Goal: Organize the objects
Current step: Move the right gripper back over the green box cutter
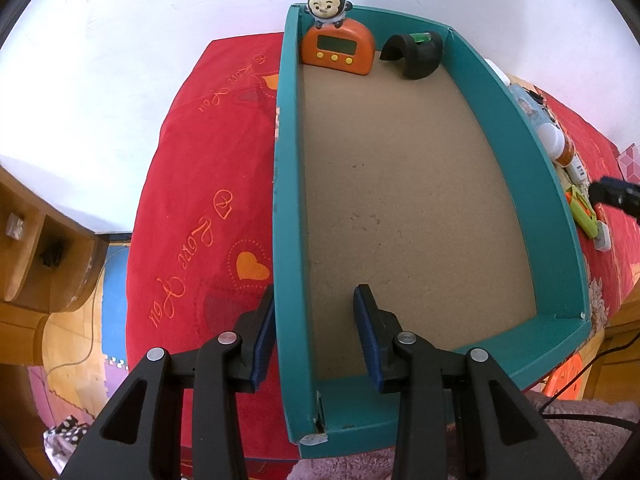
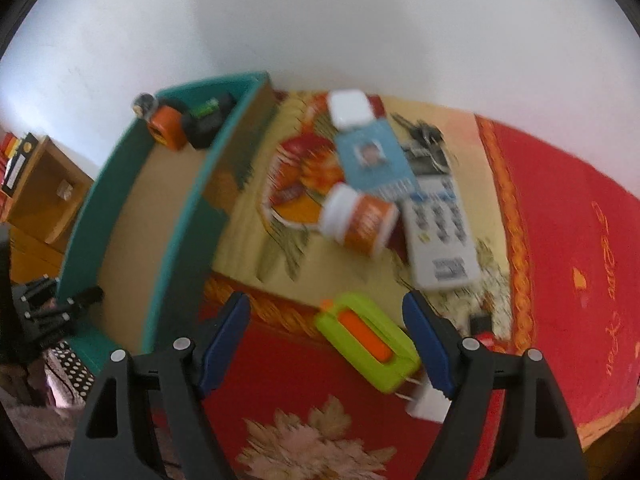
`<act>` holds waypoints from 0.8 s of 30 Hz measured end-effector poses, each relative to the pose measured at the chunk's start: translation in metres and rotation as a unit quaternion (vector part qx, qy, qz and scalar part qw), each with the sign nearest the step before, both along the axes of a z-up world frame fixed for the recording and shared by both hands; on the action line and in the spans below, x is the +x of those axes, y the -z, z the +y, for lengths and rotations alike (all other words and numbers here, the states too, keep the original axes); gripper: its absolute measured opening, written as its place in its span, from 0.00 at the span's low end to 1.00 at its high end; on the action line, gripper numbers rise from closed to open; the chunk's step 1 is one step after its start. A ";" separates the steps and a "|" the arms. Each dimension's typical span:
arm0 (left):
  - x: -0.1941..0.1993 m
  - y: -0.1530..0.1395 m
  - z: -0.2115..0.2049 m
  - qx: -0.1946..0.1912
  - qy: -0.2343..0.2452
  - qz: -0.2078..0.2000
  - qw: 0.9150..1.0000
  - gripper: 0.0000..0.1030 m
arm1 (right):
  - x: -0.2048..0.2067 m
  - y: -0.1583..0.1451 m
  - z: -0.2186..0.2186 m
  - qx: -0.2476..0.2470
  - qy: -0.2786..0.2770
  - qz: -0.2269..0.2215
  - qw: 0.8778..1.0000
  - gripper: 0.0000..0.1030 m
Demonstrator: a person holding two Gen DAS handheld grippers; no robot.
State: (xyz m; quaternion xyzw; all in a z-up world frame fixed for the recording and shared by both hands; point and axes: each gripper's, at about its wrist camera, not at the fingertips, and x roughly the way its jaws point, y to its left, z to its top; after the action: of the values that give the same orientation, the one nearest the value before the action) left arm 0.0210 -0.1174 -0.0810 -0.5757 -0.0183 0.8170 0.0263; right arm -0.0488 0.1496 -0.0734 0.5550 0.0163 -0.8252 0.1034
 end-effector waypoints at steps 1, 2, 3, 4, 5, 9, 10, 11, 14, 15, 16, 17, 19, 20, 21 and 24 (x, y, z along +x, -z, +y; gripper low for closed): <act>0.001 0.000 0.000 0.000 0.001 0.000 1.000 0.36 | 0.001 0.003 0.004 0.005 0.000 -0.005 1.000 0.77; 0.001 0.000 0.000 0.000 0.001 0.000 1.000 0.36 | 0.003 0.006 0.007 0.010 -0.002 -0.010 1.000 0.77; 0.000 0.000 0.000 0.000 0.001 0.000 1.000 0.36 | 0.005 0.008 0.010 0.015 -0.004 -0.015 1.000 0.77; 0.001 0.000 0.000 0.000 0.001 0.000 1.000 0.36 | 0.006 0.011 0.012 0.021 -0.007 -0.020 1.000 0.77; 0.001 0.000 0.000 -0.001 0.001 0.000 1.000 0.36 | 0.007 0.014 0.014 0.026 -0.012 -0.027 0.999 0.77; 0.001 0.000 0.000 -0.001 0.001 0.000 1.000 0.36 | 0.010 0.024 0.016 0.035 -0.032 -0.050 0.998 0.77; 0.001 0.000 0.000 0.000 0.001 0.000 1.000 0.36 | 0.010 0.027 0.016 0.035 -0.035 -0.056 0.997 0.76; 0.001 0.000 0.000 0.000 0.001 0.000 1.000 0.36 | 0.010 0.028 0.017 0.035 -0.037 -0.058 0.997 0.76; 0.001 0.000 0.000 -0.001 0.001 0.000 1.000 0.36 | 0.010 0.031 0.017 0.037 -0.042 -0.056 0.997 0.76; 0.002 0.000 0.000 0.000 0.001 0.000 1.000 0.36 | 0.009 0.033 0.018 0.036 -0.042 -0.058 0.997 0.76; 0.002 0.000 0.000 0.000 0.001 0.000 1.000 0.36 | 0.008 0.035 0.019 0.035 -0.039 -0.063 0.997 0.75; 0.002 0.000 0.000 0.000 0.002 0.001 1.000 0.36 | 0.007 0.038 0.020 0.032 -0.033 -0.070 0.996 0.74; 0.002 0.000 0.000 0.000 0.002 0.001 1.000 0.36 | 0.006 0.041 0.022 0.021 -0.023 -0.080 0.996 0.67; 0.002 0.000 0.000 -0.001 0.002 0.001 1.000 0.36 | 0.007 0.042 0.023 0.016 -0.018 -0.082 0.996 0.65; 0.001 0.000 0.000 -0.001 0.002 0.000 1.000 0.36 | 0.008 0.041 0.022 0.011 -0.017 -0.083 0.996 0.65; 0.001 0.000 0.000 -0.001 0.002 0.000 1.000 0.36 | 0.013 0.040 0.018 0.001 -0.023 -0.088 0.996 0.62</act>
State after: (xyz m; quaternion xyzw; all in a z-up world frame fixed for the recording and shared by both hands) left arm 0.0223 -0.1174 -0.0812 -0.5757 -0.0170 0.8170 0.0273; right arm -0.0359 0.1674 -0.1134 0.6248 0.0209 -0.7709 0.1223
